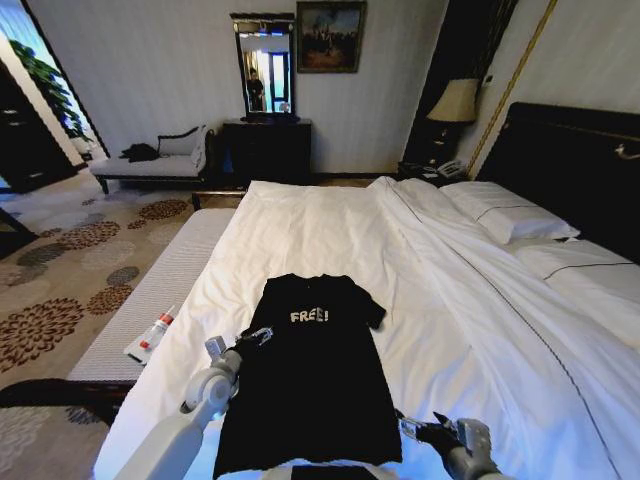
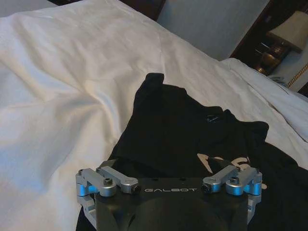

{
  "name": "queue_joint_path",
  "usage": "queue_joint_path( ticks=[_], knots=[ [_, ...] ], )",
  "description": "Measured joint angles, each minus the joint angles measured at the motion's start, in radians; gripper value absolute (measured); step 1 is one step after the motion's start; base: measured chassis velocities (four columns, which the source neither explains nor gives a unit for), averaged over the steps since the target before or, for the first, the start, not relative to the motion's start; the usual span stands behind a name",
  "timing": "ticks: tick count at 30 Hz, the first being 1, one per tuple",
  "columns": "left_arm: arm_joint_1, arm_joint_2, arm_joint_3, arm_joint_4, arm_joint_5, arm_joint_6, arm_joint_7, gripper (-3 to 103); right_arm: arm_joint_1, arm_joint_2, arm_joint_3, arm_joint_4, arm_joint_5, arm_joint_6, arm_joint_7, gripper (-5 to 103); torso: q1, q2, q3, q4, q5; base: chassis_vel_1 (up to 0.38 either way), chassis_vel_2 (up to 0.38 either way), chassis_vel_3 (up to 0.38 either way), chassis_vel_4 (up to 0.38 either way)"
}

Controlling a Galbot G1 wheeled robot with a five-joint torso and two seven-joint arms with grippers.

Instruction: Fold the clothes on the bed.

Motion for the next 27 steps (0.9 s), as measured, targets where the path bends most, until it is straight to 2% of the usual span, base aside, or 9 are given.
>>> queue_joint_path(
  ticks=[12, 20, 22, 27],
  knots=[
    [0.019, 0.02, -0.006, -0.059, -0.011, 0.002, -0.005, 100, 0.002, 0.004, -0.007, 0.0, -0.001, 0.0, 0.0, 100, 0.0, 0.0, 0.0, 0.0, 0.0001, 0.0, 0.0, 0.0, 0.0],
    [-0.013, 0.011, 0.002, -0.031, -0.008, 0.002, -0.005, 100, -0.008, 0.0, 0.002, 0.007, -0.001, -0.001, -0.001, 100, 0.0, 0.0, 0.0, -0.0001, -0.0001, 0.0, 0.0, 0.0, 0.0],
    [-0.018, 0.01, 0.006, -0.027, -0.008, 0.002, -0.005, 103, -0.01, 0.0, 0.004, 0.008, -0.001, -0.001, -0.001, 100, 0.0, 0.0, 0.0, 0.0, 0.0, 0.0, 0.0, 0.0, 0.0],
    [-0.033, 0.009, 0.017, -0.015, -0.008, 0.003, -0.005, 98, -0.011, 0.0, 0.008, 0.01, -0.001, -0.001, -0.001, 100, 0.0, 0.0, 0.0, -0.0001, 0.0, 0.0, 0.0, 0.0, 0.0]
  ],
)
